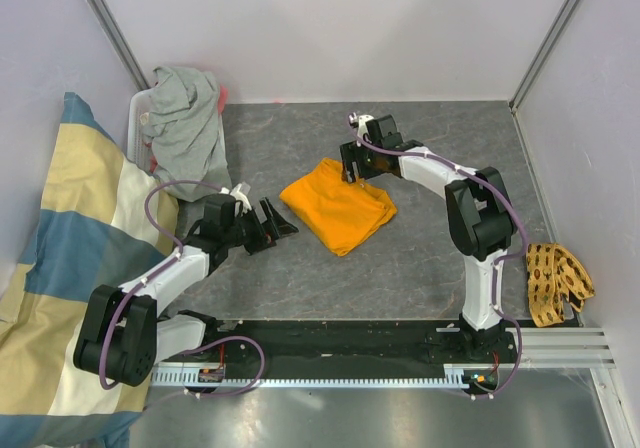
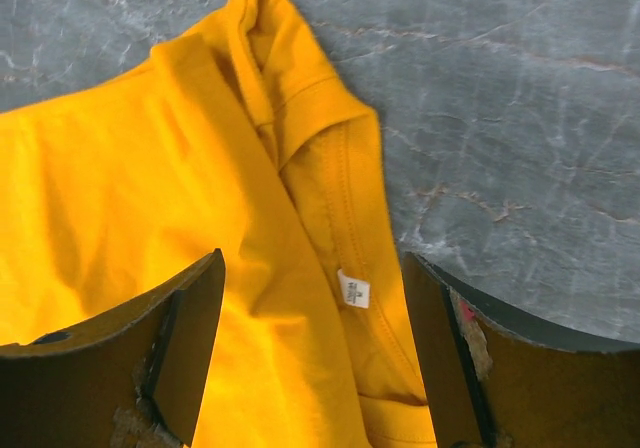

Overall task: Fold and stack the t-shirts
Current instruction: Neatly place the folded tshirt to the corner

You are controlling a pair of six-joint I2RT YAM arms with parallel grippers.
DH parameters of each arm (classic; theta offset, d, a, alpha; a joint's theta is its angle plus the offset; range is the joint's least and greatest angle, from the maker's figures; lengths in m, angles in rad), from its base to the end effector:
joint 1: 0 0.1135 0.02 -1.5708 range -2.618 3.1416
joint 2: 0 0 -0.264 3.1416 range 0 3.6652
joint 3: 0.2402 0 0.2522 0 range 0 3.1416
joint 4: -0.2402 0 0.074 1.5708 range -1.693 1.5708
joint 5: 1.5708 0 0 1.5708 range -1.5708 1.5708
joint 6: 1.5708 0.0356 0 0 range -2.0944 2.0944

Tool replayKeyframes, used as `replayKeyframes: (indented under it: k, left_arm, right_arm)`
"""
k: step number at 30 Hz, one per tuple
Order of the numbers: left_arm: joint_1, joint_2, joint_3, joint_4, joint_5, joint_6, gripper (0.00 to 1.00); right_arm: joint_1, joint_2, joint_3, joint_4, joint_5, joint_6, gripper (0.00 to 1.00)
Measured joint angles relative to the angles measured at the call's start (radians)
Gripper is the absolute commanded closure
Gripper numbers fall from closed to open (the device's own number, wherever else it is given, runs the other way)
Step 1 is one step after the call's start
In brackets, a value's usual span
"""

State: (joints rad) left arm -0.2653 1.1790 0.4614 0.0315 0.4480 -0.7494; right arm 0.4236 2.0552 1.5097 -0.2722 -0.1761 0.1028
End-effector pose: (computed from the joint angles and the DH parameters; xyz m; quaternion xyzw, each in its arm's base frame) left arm 0.2134 -0.0739 0.1744 -0.1189 0.8783 -0.3782 0.2673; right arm 0.4150 0.1940 0.1918 -0.1799 0.9093 0.1743 0.3324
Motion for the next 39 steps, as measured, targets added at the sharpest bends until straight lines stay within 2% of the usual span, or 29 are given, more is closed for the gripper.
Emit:
replayKeyframes:
  k: [11, 14, 15, 17, 20, 21, 22, 30, 39]
  left_arm:
    - [0.000, 0.000, -0.018, 0.003, 0.000, 0.000, 0.00]
    - [0.000, 0.001, -0.027, 0.005, 0.000, 0.000, 0.00]
    - [0.000, 0.002, -0.028, 0.005, 0.000, 0.000, 0.00]
    - [0.000, 0.005, -0.031, 0.011, 0.000, 0.000, 0.00]
    - [0.000, 0.006, -0.036, 0.020, 0.000, 0.000, 0.00]
    - [0.000, 0.006, -0.037, 0.022, 0.000, 0.000, 0.00]
    - [0.000, 0.006, -0.039, 0.024, 0.000, 0.000, 0.00]
    - [0.000, 0.006, -0.044, 0.026, 0.000, 0.000, 0.00]
    - [0.000, 0.025, -0.042, 0.025, 0.000, 0.000, 0.00]
  right_arm:
    - [0.005, -0.011, -0.097, -0.014, -0.033, -0.025, 0.21]
    - [0.005, -0.014, -0.099, -0.033, -0.024, -0.034, 0.38]
    - [0.005, -0.014, -0.100, -0.040, -0.024, -0.039, 0.47]
    - [0.005, -0.013, -0.100, -0.052, -0.021, -0.048, 0.55]
    - [0.006, -0.011, -0.104, -0.058, -0.024, -0.053, 0.77]
    - [0.006, -0.011, -0.108, -0.057, -0.027, -0.052, 0.97]
    - [0.006, -0.011, -0.110, -0.057, -0.030, -0.056, 1.00]
    - [0.007, -0.010, -0.113, -0.055, -0.007, -0.022, 1.00]
    - [0.017, 0.072, 0.023, -0.092, 0.182, 0.053, 1.00]
